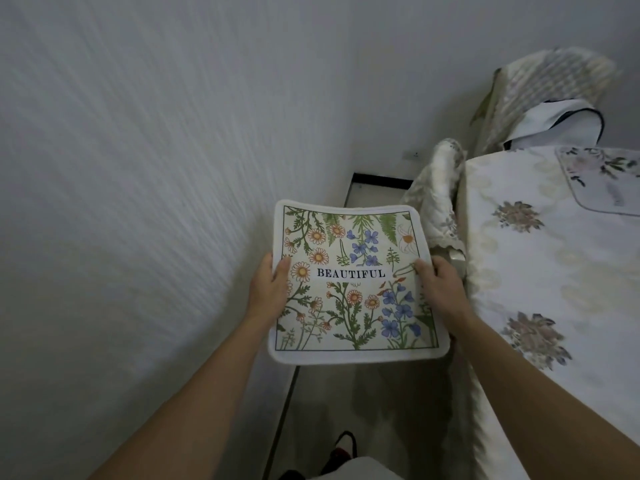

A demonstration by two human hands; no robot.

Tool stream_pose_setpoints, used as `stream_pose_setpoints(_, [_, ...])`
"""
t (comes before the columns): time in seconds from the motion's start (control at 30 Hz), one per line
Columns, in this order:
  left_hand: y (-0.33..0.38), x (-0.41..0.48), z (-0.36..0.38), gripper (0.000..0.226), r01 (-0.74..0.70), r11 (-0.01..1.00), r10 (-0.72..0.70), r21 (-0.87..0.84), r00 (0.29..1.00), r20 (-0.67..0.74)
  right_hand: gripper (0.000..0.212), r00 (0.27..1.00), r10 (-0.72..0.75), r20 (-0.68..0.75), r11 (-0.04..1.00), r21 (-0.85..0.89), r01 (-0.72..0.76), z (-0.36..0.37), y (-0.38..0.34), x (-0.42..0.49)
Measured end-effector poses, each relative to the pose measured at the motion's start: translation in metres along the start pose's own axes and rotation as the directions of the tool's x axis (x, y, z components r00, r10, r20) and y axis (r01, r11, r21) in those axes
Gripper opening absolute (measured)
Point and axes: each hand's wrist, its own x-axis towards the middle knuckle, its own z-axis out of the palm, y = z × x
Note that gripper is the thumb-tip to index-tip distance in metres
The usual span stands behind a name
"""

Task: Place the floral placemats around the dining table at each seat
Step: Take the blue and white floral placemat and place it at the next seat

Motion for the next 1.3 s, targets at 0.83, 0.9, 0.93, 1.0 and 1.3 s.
stream_pose_setpoints(0.83, [0.112, 0.329, 0.153, 0.021, -0.246, 0.969, 0.243, -0.019, 0.939, 0.244, 0.035, 0.923, 0.019, -0.384, 0.992, -0.108, -0.066, -0.034, -0.092, 0.259])
stream_pose_setpoints(0.9, [0.116, 0.355, 0.165, 0.021, -0.238, 0.971, 0.235, -0.020, 0.936, 0.262, 0.034, 0.916, 0.022, -0.401, 0.991, -0.115, -0.074, -0.032, -0.095, 0.280])
stream_pose_setpoints(0.93, [0.119, 0.366, 0.170, 0.020, -0.235, 0.972, 0.232, -0.023, 0.934, 0.273, 0.033, 0.912, 0.015, -0.409, 0.991, -0.118, -0.069, -0.032, -0.095, 0.290])
stream_pose_setpoints(1.0, [0.125, 0.384, 0.181, 0.017, -0.225, 0.974, 0.224, -0.029, 0.929, 0.295, 0.030, 0.904, 0.011, -0.427, 0.990, -0.122, -0.070, -0.034, -0.100, 0.304])
stream_pose_setpoints(1.3, [0.153, 0.452, 0.238, 0.014, -0.137, 0.987, 0.160, -0.086, 0.908, 0.388, 0.025, 0.882, 0.032, -0.470, 0.984, -0.140, -0.111, -0.061, -0.118, 0.372])
